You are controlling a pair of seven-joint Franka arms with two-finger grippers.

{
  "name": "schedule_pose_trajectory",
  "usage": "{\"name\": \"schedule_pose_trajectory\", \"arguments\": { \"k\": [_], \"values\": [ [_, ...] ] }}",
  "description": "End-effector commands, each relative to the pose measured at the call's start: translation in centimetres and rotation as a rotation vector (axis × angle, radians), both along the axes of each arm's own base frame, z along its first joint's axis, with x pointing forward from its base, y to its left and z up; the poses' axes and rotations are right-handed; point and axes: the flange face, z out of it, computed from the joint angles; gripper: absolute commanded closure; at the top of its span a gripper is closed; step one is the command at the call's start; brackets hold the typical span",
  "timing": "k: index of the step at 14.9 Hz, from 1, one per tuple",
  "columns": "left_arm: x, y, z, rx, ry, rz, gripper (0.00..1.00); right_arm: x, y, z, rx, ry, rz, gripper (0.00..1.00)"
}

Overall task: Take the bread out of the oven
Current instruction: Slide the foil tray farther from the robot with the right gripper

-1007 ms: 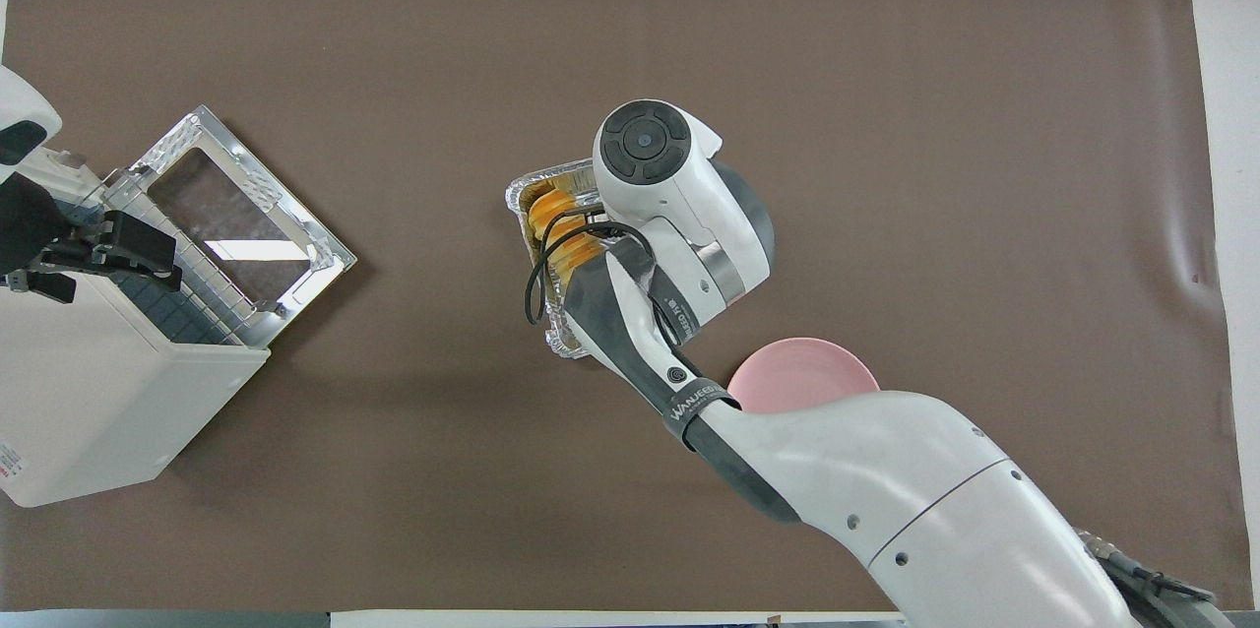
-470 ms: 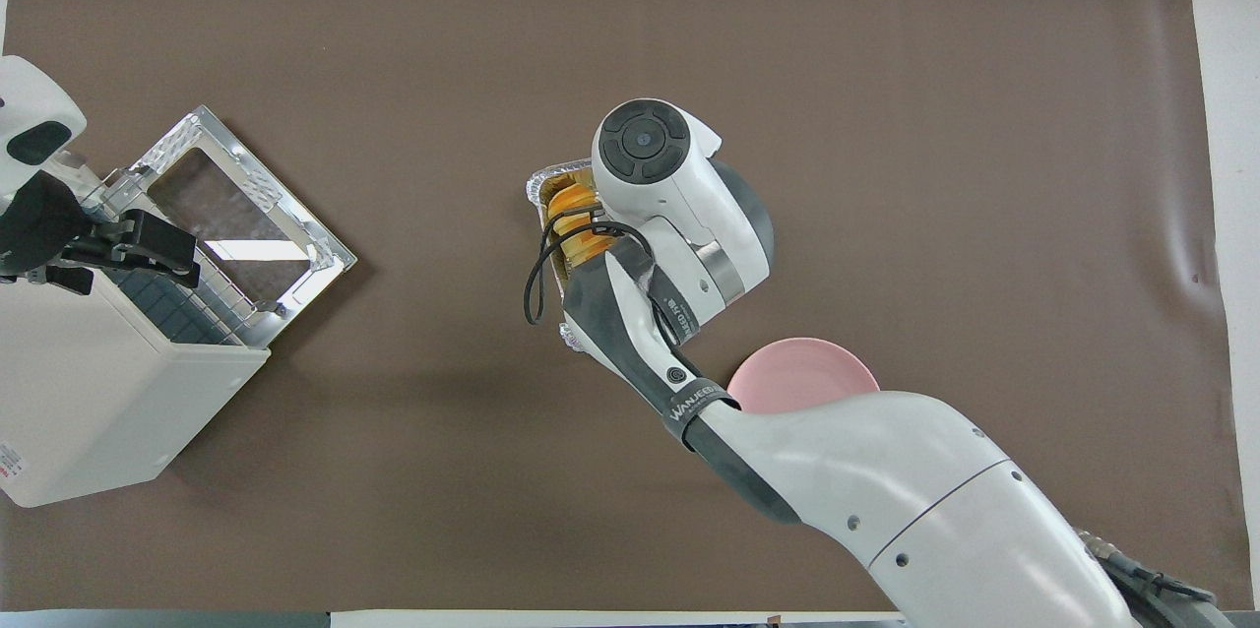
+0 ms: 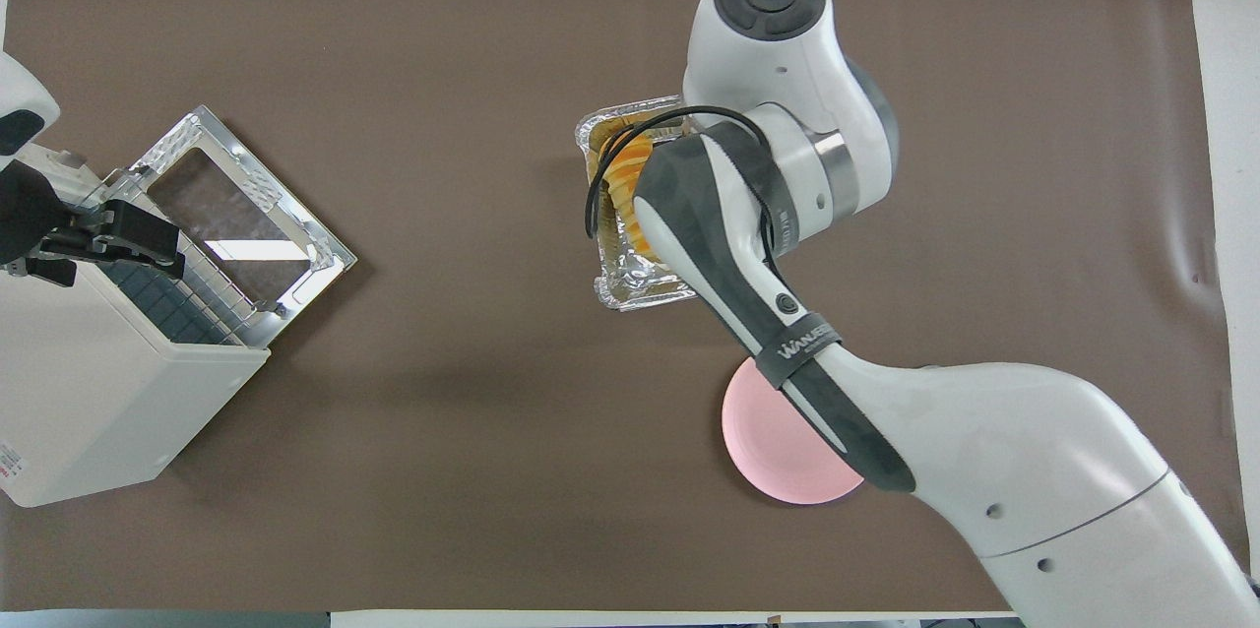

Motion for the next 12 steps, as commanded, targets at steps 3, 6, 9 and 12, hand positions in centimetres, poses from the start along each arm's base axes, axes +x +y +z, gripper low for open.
{"name": "schedule_pose_trajectory", "arguments": {
  "k": [3,6,9,12],
  "values": [
    [-0.3,0.4,0.5,0.017,-0.003,0.006,0.0,2.5,-9.5,2.6,0.046,0.006,-0.006,1.0],
    [-0.3,0.6,0.4,0.017,0.0,0.009,0.0,3.3,-14.9,0.2,0.046,0.002,-0.015,1.0],
    [-0.3,0.4,0.4,0.016,0.0,0.007,0.0,3.7,-19.8,-3.7,0.047,-0.004,-0.036,1.0],
    [-0.3,0.4,0.4,0.017,0.0,0.007,0.0,3.9,-21.3,-5.7,0.05,-0.009,-0.053,1.0]
  ]
}}
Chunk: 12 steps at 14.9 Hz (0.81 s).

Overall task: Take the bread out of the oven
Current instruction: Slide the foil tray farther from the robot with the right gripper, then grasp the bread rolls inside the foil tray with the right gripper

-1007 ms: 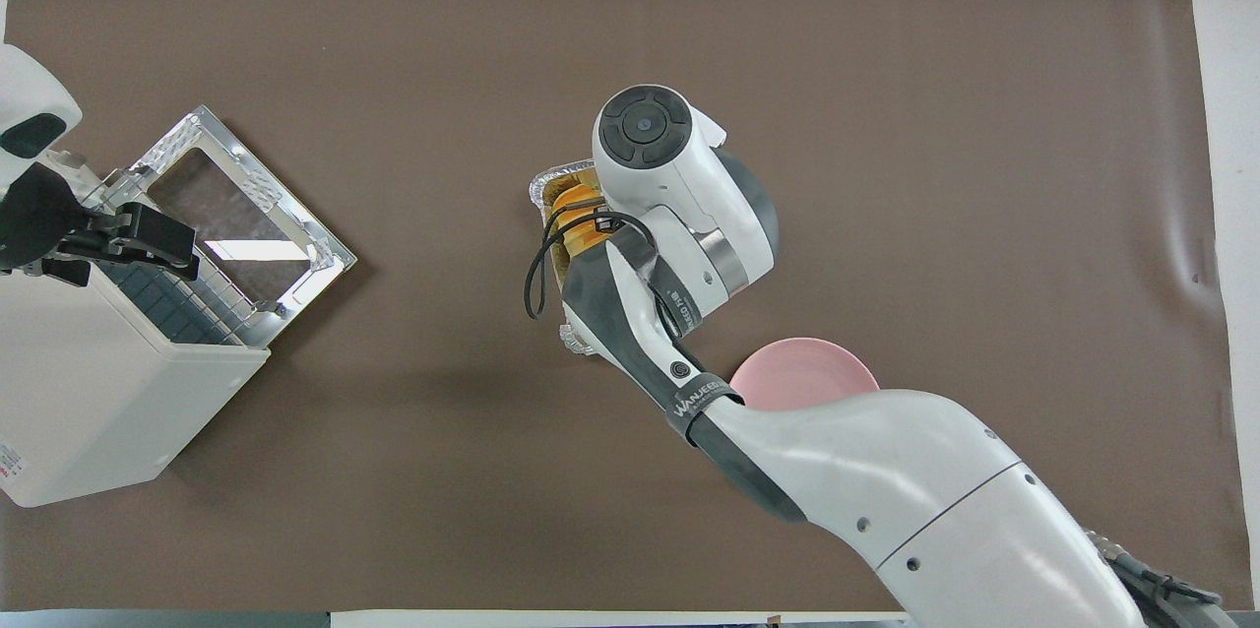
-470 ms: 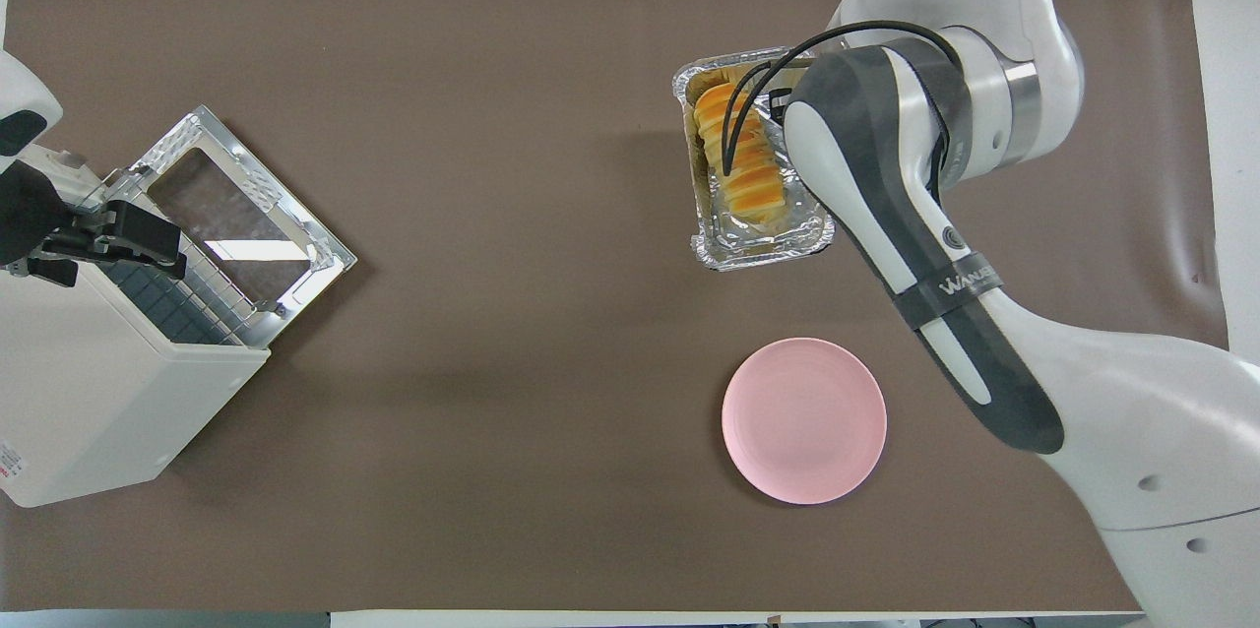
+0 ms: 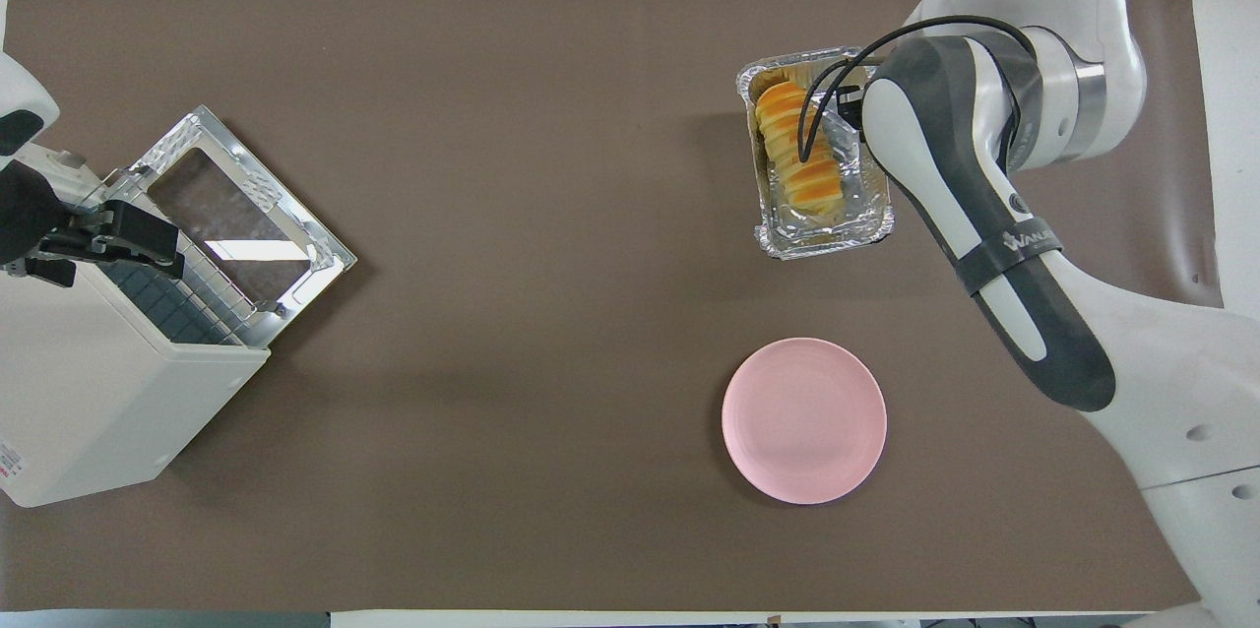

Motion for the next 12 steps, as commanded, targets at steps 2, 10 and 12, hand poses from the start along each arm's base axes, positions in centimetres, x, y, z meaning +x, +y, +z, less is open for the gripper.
{"name": "schedule_pose_trajectory", "arguments": {
  "k": [2,10,12],
  "values": [
    [-0.3,0.3,0.4,0.017,0.0,0.004,0.0,-0.7,-0.3,-2.5,0.02,-0.033,0.019,1.0],
    [-0.3,0.3,0.4,0.017,-0.001,0.004,0.0,-2.3,-0.4,-4.8,0.014,-0.046,0.016,0.0],
    [-0.3,0.3,0.4,0.016,0.0,0.005,0.0,-2.3,-0.7,-4.2,0.012,-0.034,0.014,0.0]
  ]
}}
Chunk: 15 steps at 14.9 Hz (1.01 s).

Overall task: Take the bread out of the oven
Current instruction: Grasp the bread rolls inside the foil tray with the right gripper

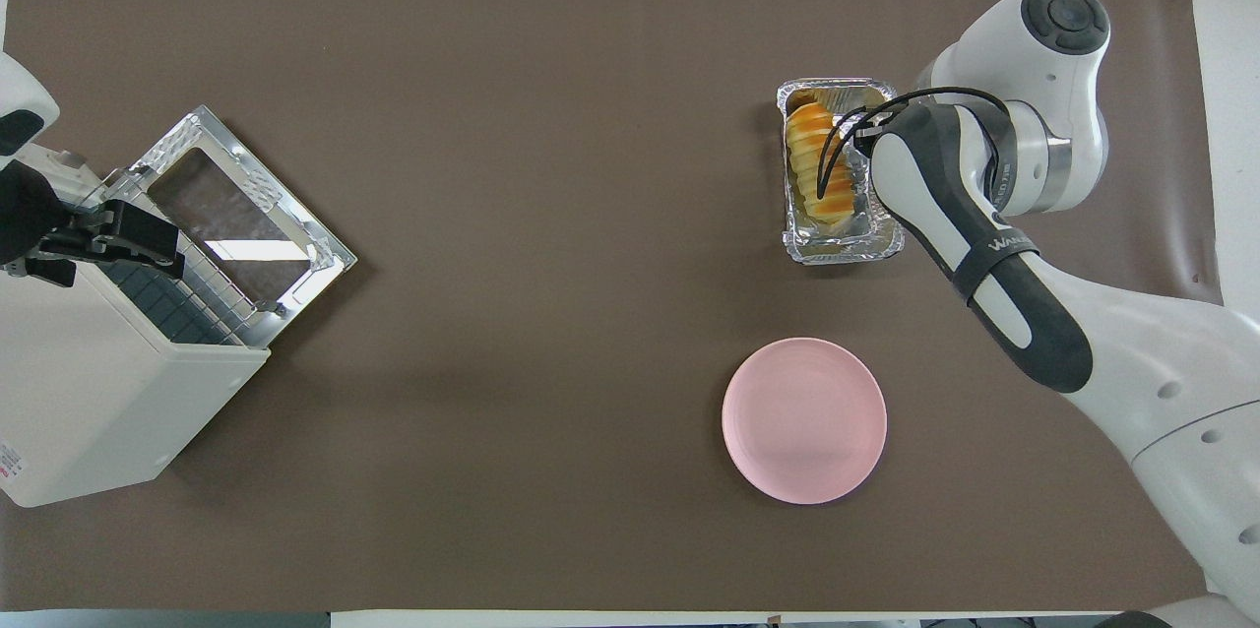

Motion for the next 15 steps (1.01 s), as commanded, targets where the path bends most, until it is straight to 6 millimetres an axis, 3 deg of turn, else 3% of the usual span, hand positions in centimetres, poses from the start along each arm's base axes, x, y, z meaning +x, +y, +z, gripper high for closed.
{"name": "schedule_pose_trajectory", "arguments": {
  "k": [1,6,10,15],
  "values": [
    [-0.3,0.3,0.5,0.017,-0.001,0.004,0.0,-0.9,-0.5,1.5,0.008,0.022,0.01,0.0],
    [-0.3,0.3,0.4,0.017,0.0,0.004,0.0,-0.2,0.7,6.8,-0.004,0.046,-0.012,0.0],
    [-0.3,0.3,0.4,0.016,0.0,0.004,0.0,-0.5,4.8,5.9,-0.061,0.043,-0.033,0.0],
    [-0.3,0.3,0.4,0.017,0.0,0.004,0.0,-0.1,6.3,3.1,-0.064,0.042,-0.056,0.0]
  ]
}}
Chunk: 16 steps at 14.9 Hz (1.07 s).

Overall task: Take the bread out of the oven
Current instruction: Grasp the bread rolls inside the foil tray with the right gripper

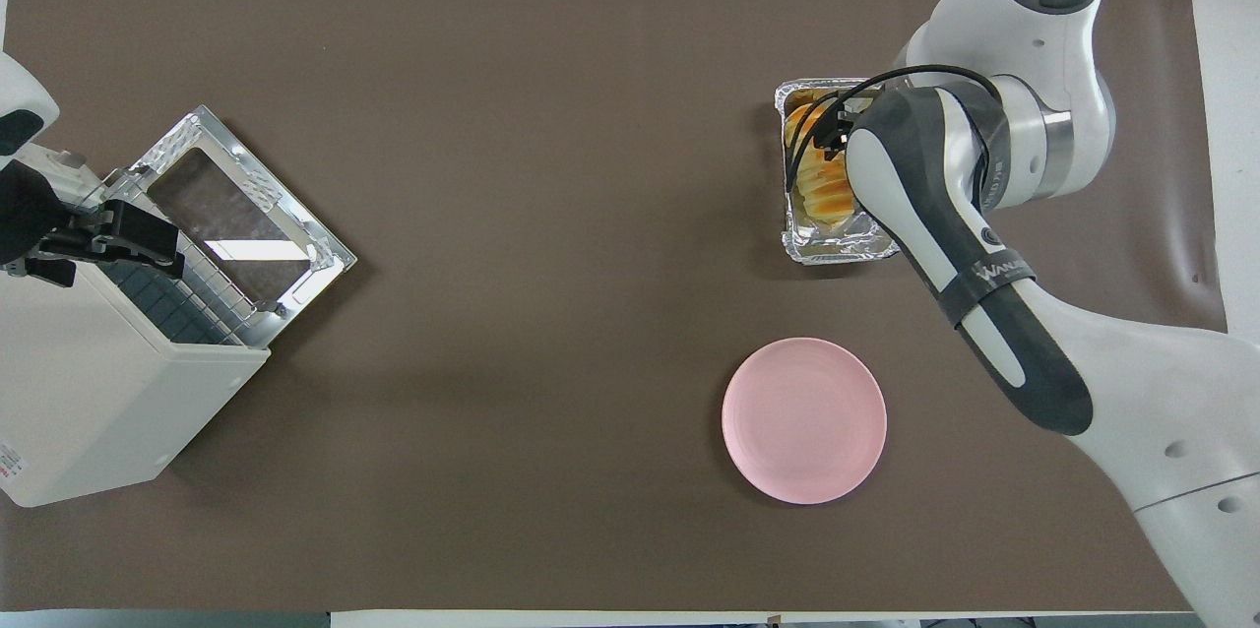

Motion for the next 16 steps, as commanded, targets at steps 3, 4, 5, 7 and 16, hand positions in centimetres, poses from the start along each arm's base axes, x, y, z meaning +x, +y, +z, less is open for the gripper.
{"name": "schedule_pose_trajectory", "arguments": {
  "k": [3,4,5,7,16],
  "values": [
    [-0.3,0.3,0.4,0.017,0.0,0.004,0.0,0.8,0.1,-2.4,-0.022,-0.013,-0.015,0.0],
    [-0.3,0.3,0.5,0.016,-0.001,0.004,0.0,0.9,0.1,-2.7,-0.022,-0.016,-0.014,0.0],
    [-0.3,0.3,0.4,0.017,0.0,0.004,0.0,0.9,0.1,-2.7,-0.022,-0.016,-0.015,0.0],
    [-0.3,0.3,0.4,0.017,0.0,0.004,0.0,0.9,0.1,-3.0,-0.021,-0.014,-0.018,0.0],
    [-0.3,0.3,0.4,0.017,0.0,0.004,0.0,1.0,0.4,-3.4,-0.02,-0.034,-0.044,1.0]
  ]
}}
